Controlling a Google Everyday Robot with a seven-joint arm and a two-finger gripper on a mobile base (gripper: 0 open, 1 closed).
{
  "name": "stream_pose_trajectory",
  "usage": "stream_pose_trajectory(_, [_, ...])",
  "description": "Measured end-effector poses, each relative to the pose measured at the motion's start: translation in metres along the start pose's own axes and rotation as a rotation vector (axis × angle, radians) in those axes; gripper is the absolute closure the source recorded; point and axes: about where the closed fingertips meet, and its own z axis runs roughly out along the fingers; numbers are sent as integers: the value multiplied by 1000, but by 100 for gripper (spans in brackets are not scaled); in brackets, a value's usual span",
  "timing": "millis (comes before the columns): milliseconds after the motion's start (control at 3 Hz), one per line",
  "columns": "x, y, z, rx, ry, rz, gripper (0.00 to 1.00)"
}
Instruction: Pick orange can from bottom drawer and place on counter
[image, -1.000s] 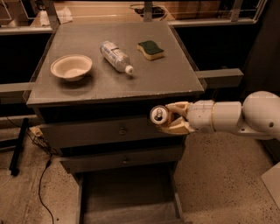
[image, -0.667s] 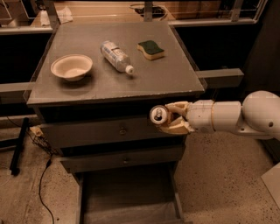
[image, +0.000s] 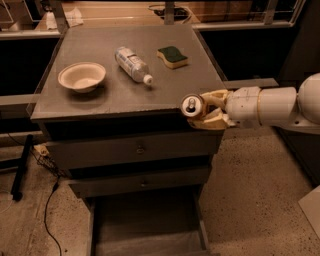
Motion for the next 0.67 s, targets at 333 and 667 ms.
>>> stream_pose_trajectory(333, [-1, -1, 0, 2, -1, -1, 100])
stream_pose_trajectory(667, [-7, -22, -6, 20, -15, 3, 100])
